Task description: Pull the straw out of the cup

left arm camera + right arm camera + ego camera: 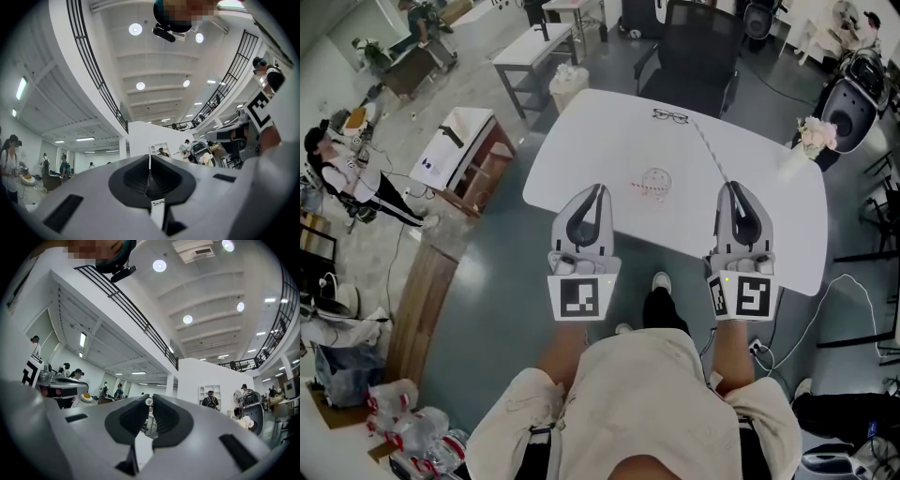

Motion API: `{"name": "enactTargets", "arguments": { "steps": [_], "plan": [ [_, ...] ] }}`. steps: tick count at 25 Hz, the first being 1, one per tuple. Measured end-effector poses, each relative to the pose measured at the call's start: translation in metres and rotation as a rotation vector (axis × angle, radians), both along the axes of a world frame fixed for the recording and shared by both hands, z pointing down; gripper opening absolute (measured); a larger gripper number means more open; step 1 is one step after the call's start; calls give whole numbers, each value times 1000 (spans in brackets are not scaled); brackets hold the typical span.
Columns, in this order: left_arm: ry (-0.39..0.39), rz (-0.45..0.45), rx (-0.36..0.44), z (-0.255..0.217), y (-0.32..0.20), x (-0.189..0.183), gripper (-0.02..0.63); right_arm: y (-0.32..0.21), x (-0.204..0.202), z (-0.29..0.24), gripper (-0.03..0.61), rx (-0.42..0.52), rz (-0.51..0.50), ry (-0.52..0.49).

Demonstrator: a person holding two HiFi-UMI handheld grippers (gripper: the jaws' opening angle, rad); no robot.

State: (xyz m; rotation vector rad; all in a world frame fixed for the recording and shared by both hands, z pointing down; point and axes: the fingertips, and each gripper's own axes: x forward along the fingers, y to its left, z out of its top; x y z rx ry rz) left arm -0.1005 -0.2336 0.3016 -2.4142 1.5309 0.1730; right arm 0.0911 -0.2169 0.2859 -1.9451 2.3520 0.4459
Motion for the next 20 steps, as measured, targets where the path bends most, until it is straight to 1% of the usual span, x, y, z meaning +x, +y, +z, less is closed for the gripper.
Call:
{"name": "enactTargets", "arguments": {
  "steps": [4, 8, 20],
  "plan": [
    [8, -7, -19, 2, 0, -1, 12, 0, 0, 0, 23, -3, -5, 7],
    [5, -7, 2, -2, 3, -3, 12, 2, -3, -1, 23, -6, -13, 15],
    [4, -20, -12, 0, -1, -2, 12, -4, -2, 0, 23, -10, -20, 23]
  ]
}}
